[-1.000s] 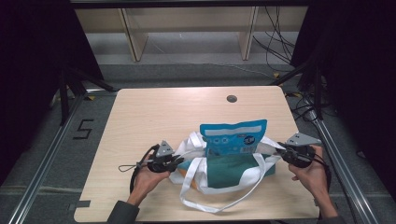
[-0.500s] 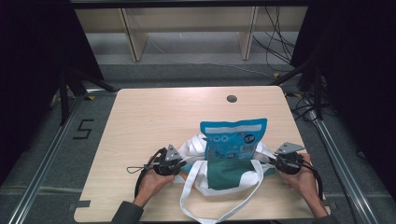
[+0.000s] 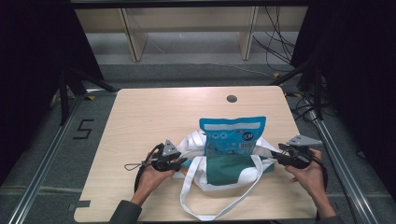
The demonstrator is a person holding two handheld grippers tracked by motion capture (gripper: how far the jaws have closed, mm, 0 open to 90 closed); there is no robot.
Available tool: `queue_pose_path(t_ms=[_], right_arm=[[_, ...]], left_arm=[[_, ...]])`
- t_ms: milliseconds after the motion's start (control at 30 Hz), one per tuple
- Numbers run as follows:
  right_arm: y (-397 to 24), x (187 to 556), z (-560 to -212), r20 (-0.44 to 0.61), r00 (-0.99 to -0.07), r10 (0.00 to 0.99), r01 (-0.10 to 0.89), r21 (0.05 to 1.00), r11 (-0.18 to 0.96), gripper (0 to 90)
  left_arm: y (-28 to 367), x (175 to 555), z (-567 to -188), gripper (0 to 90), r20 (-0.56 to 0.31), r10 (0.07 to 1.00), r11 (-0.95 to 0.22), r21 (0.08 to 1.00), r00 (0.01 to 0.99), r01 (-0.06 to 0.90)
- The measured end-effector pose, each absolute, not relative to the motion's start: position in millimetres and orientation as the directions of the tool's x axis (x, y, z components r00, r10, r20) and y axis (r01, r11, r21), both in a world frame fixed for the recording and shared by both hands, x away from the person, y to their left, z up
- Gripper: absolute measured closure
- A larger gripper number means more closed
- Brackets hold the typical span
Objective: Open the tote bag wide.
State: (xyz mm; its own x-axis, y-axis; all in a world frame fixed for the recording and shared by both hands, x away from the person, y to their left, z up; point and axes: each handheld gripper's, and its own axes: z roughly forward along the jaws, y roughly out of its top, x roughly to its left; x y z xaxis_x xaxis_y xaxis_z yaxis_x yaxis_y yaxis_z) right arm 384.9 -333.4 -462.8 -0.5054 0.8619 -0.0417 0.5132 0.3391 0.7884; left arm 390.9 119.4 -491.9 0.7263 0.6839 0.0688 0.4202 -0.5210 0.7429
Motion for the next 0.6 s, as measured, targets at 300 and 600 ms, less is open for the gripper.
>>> queue_pose_path(t_ms=[300, 600], right_arm=[[-313.6, 342.3, -394.6, 0.041, -0.664, 0.747, 0.351, 0.899, 0.263, 50.8], [-251.9, 342.8, -411.4, -0.003, -0.796, 0.605, 0.324, 0.842, 0.431, 47.1]], left_arm=[[116.9, 391.9, -444.0, 40.7, 0.065, 0.714, -0.439, 0.818, 0.697, 0.373], [85.7, 410.0, -448.6, 43.2, 0.119, 0.645, -0.517, 0.796, 0.755, 0.315]])
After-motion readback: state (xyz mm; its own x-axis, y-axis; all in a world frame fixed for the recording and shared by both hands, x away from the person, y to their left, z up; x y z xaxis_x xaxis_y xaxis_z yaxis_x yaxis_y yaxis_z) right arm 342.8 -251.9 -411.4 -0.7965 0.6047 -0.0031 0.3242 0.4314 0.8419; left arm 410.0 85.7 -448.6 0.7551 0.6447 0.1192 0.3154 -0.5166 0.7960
